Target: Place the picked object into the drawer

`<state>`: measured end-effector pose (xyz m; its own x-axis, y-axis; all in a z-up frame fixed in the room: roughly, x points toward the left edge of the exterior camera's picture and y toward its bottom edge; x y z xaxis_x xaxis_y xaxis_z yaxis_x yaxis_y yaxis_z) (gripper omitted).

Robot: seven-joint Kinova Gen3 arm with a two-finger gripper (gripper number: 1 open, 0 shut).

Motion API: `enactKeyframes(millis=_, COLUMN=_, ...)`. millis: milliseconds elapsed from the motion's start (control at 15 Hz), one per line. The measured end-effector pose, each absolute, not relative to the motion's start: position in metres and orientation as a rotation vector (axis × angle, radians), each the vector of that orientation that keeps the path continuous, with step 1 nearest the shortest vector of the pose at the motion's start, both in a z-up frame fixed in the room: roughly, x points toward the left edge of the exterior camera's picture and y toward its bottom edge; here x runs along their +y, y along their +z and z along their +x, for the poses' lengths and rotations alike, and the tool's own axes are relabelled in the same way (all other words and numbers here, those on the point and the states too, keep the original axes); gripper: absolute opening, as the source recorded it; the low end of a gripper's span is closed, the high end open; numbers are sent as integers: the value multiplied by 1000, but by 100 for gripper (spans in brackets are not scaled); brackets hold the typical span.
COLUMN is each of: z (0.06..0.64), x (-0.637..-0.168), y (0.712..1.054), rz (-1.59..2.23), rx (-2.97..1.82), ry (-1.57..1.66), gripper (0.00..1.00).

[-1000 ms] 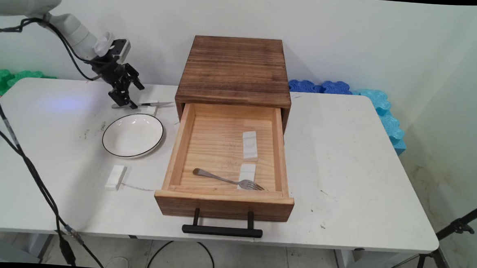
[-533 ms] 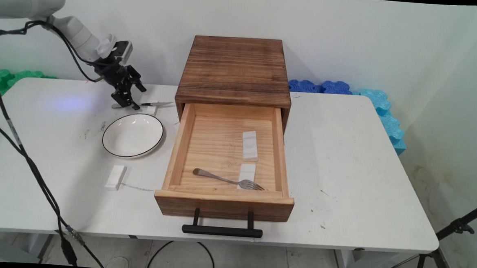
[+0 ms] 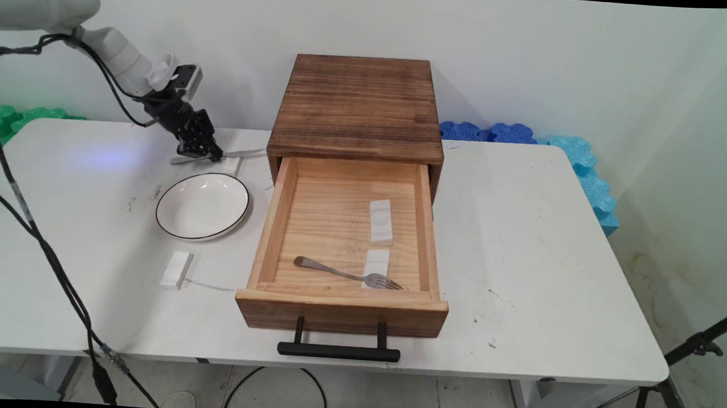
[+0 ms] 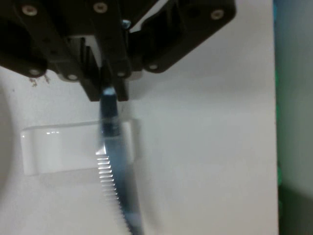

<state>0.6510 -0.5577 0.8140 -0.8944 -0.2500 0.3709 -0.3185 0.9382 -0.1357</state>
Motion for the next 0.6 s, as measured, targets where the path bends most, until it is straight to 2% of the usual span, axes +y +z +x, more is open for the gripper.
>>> enactKeyframes(millis=600, z=653, x=-551, y=813, rz=392, rx=-2749, ry=261, gripper=0)
